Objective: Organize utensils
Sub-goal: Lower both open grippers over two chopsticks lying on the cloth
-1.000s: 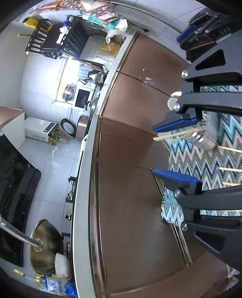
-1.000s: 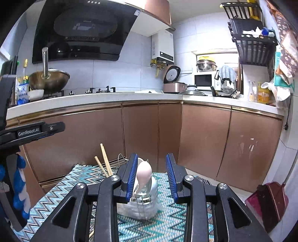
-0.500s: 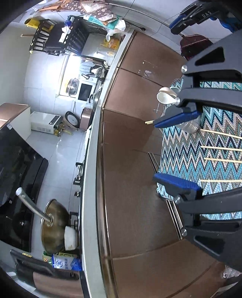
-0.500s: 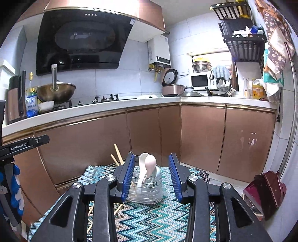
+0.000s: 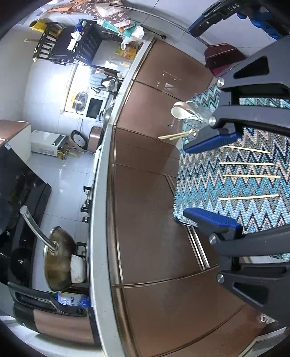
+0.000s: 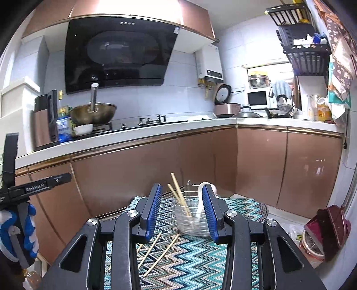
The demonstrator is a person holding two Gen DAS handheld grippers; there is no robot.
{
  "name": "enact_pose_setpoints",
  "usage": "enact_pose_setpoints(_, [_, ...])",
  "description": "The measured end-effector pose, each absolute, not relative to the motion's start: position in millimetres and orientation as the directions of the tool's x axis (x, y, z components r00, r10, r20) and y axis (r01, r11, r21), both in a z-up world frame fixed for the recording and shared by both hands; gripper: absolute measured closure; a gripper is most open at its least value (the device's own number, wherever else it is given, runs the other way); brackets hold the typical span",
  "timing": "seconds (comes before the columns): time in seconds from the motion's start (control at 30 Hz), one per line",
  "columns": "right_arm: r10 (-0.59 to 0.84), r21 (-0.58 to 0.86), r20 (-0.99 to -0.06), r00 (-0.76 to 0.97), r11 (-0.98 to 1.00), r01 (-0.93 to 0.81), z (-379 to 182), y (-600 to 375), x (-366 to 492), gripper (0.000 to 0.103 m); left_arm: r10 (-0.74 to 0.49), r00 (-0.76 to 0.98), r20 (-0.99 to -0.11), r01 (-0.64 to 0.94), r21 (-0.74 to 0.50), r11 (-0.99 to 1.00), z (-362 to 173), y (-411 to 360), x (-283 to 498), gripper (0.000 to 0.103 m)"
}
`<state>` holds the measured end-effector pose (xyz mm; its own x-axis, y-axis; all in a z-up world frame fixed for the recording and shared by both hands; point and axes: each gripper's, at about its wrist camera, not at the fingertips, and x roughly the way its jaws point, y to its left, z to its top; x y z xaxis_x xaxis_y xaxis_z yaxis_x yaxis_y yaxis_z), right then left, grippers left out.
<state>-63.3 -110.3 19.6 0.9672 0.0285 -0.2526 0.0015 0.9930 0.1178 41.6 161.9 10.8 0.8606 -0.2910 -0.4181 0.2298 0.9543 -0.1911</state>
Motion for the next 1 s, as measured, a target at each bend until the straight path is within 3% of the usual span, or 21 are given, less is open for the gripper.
enact_pose_setpoints(0.4, [0.112, 0.187, -0.390, 0.914, 0.982, -0.041, -15, -107, -32, 0.065, -0.336, 0.743, -0.579, 0.268, -0.202, 0.942, -39, 146, 79, 0.055])
enact_pose_setpoints(0.77, [0.284, 0.339, -0.592, 0.754, 0.937, -0.087, -103, -99, 58, 0.065, -0.336, 0.536, -0.775, 0.255, -0.231, 0.939, -130, 124, 157, 0.055])
enact_pose_setpoints(0.9, [0.299, 0.353, -0.659, 0.690, 0.933, -0.067, -139, -88, 93, 0.073, -0.348, 0.465, -0.814, 0.253, -0.255, 0.933, -157, 115, 183, 0.055])
enact_pose_setpoints(1.0, [0.283, 0.333, -0.705, 0.650, 0.942, -0.049, -160, -81, 116, 0.076, -0.349, 0.428, -0.834, 0.267, -0.253, 0.930, -171, 104, 200, 0.061])
